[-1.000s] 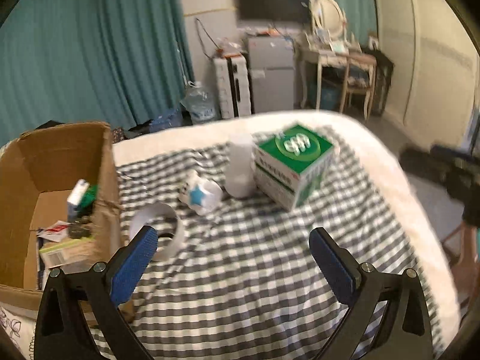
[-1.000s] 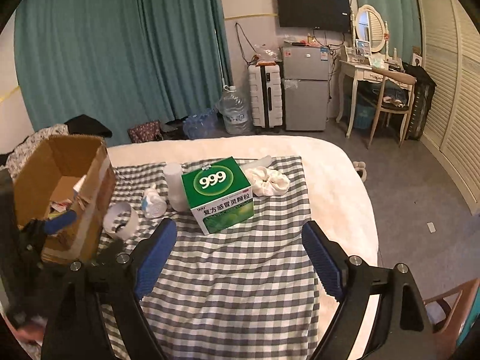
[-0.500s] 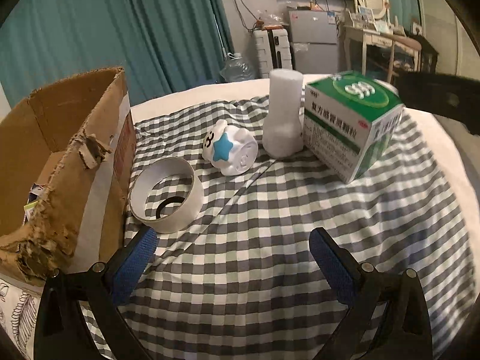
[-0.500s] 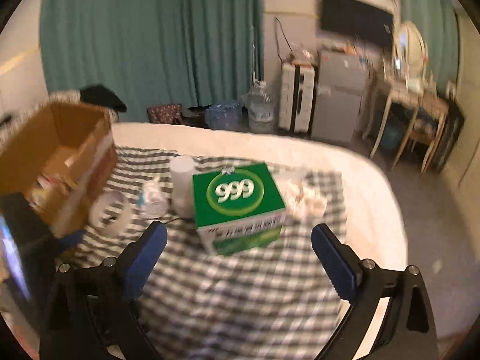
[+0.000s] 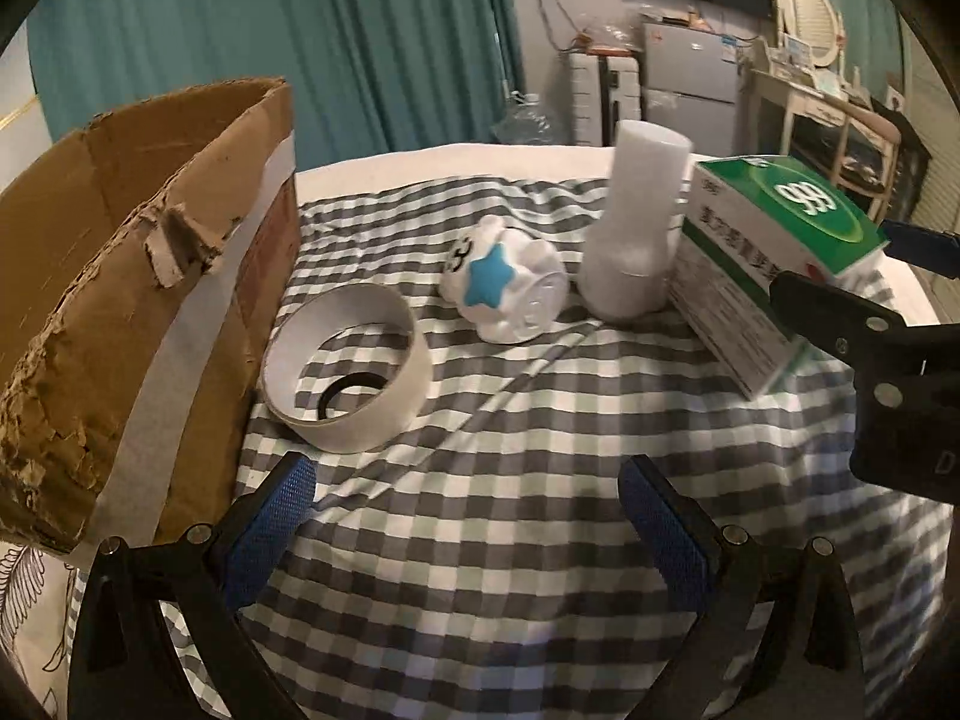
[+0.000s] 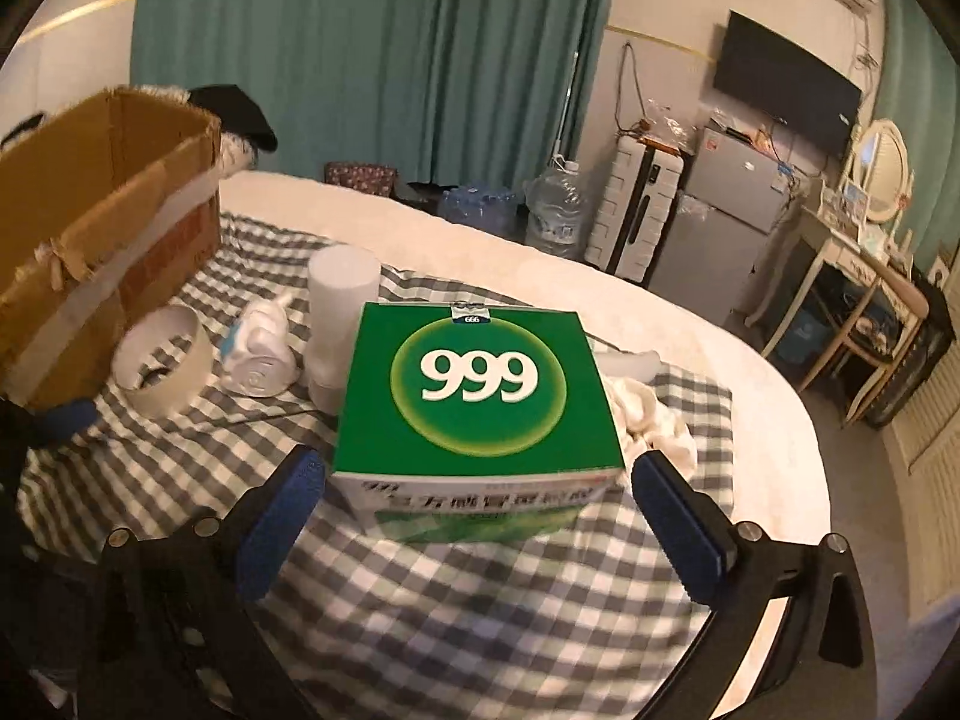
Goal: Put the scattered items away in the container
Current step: 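Grasp the green medicine box with the right tool, then grasp the white cat toy with blue star with the left tool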
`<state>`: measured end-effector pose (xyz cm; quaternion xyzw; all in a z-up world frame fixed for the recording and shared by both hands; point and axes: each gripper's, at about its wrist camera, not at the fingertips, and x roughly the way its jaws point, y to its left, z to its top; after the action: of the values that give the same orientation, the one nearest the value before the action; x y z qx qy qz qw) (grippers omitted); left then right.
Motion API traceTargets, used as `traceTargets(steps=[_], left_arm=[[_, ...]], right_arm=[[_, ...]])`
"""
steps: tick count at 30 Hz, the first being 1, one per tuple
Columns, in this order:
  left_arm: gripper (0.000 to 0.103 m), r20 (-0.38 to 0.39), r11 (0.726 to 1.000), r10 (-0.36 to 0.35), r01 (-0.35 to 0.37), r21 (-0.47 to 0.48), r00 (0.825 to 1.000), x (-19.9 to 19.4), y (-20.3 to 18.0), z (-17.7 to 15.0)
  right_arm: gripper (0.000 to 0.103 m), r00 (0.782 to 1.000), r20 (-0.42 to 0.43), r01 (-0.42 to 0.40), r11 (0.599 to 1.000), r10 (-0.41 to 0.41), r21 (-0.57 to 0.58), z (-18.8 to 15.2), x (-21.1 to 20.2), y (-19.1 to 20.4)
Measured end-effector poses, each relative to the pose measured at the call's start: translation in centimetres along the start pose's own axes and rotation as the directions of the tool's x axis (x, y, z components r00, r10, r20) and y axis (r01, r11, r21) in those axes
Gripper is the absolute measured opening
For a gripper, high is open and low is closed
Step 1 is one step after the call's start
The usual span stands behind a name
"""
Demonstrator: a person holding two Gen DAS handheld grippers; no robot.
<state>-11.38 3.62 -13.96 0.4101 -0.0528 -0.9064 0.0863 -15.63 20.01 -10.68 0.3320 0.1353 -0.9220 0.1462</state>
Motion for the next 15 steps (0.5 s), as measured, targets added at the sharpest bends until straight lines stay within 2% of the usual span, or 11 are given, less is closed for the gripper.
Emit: traceTargets(steps=[7, 8, 11, 15], left_arm=[[0.103, 0.004, 1.000, -0.007, 0.007, -0.009, 1.000, 0.1, 0.1, -0.3], [0.103, 0.007, 1.000, -0.018, 0.018, -0.012, 1.000, 0.1, 0.2, -0.2], [0.103, 0.023, 0.999, -0.046, 0.046, -0.017, 0.999, 0.0, 0.2, 0.2], [0.103, 0.065, 0.997, -0.076, 0.075, 0.019, 0.995, -0.2, -0.3, 1.1]], right_arm=[[0.102, 1.000, -0.022, -0.010, 1.000, 0.010, 0.022, 0.8, 2.5, -0.2], [0.094, 1.000, -0.017, -0.006, 1.000, 0.007, 0.015, 0.8, 2.5, 0.0], [0.094, 0.999, 0.015, 0.028, 1.000, -0.028, 0.000, 0.5, 0.7, 0.2], [0.094, 0.999, 0.033, 0.034, 0.999, -0.035, 0.029, 0.0, -2.4, -0.8]])
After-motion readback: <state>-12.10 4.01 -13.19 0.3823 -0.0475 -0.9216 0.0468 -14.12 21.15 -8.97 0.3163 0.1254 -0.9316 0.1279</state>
